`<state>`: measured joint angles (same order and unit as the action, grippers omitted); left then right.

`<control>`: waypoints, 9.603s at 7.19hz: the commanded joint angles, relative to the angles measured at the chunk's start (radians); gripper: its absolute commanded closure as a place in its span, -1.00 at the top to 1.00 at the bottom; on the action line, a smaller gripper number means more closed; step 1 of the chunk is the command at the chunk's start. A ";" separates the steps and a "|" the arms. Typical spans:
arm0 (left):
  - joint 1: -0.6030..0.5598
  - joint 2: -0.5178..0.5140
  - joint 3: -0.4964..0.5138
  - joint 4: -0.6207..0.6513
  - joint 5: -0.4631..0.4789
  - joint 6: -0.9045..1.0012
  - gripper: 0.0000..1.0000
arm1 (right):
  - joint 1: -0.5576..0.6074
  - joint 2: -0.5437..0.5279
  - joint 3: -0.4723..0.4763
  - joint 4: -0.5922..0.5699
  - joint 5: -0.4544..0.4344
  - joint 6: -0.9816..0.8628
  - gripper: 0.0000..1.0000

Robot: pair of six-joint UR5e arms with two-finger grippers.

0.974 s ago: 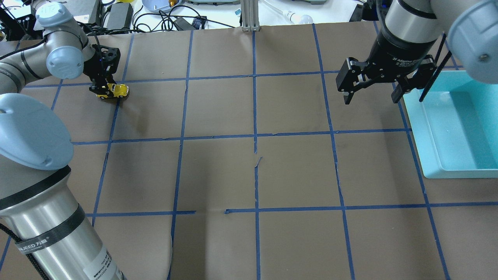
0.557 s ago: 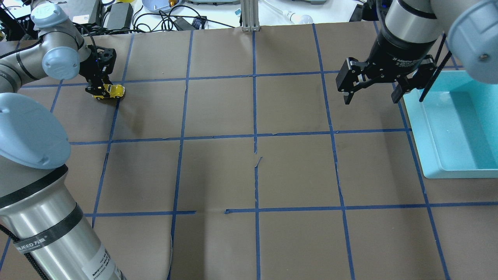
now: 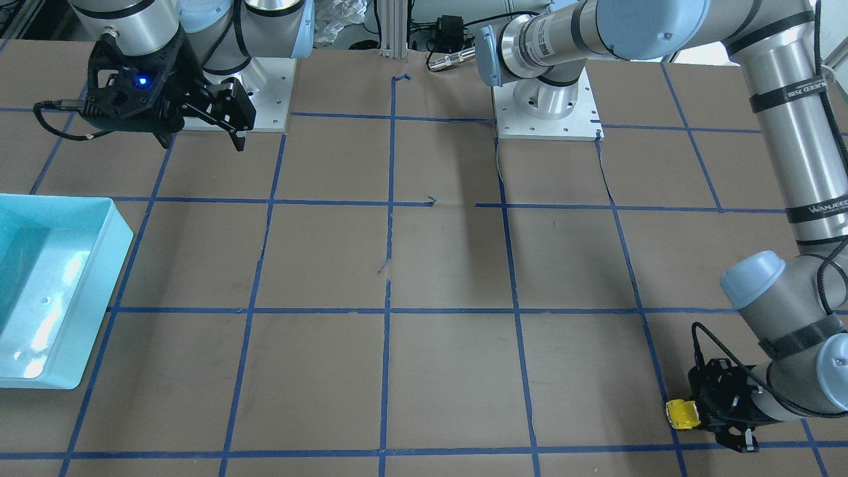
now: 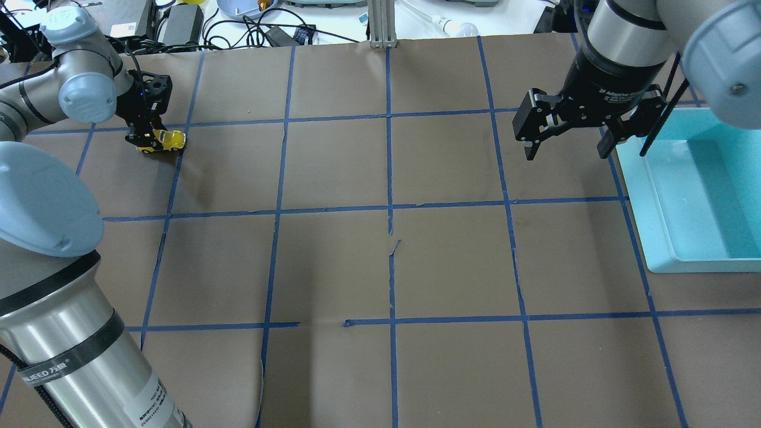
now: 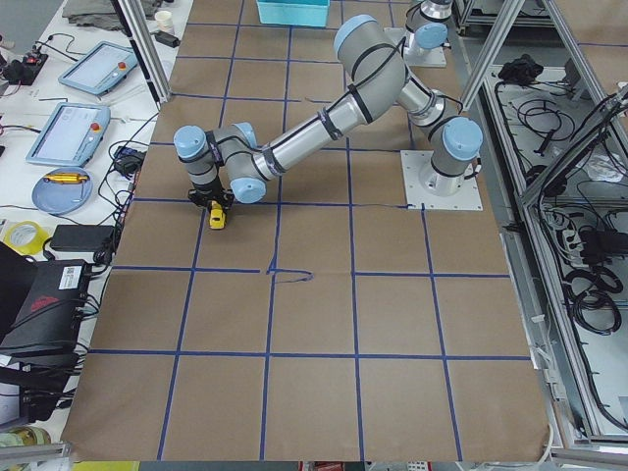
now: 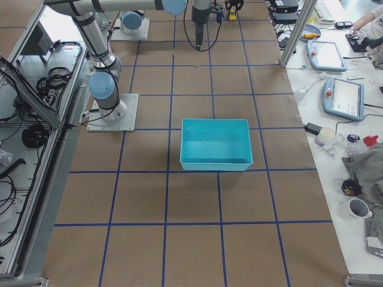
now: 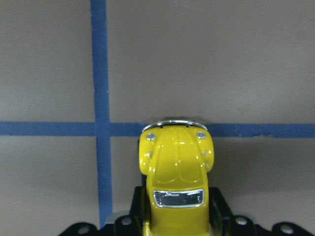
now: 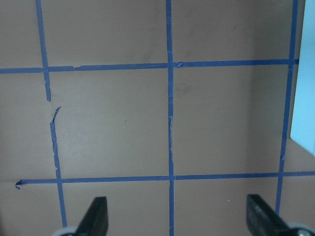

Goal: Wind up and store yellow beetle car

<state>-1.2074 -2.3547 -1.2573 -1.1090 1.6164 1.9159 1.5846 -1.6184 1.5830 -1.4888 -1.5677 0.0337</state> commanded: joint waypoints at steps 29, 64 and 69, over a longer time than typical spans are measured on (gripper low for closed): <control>-0.380 0.798 -0.291 -0.486 -0.086 -1.807 1.00 | 0.020 0.294 -0.012 -0.425 0.025 -0.619 1.00; -0.362 0.824 -0.303 -0.489 -0.093 -1.815 1.00 | -0.533 0.334 -0.009 -0.282 -0.107 -1.930 -1.00; -0.362 0.824 -0.303 -0.488 -0.093 -1.815 1.00 | -0.572 0.403 0.153 -0.582 -0.137 -2.032 -1.00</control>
<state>-1.5705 -1.5309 -1.5601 -1.5981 1.5232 0.1006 1.0182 -1.2328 1.6981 -2.0137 -1.7096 -1.9867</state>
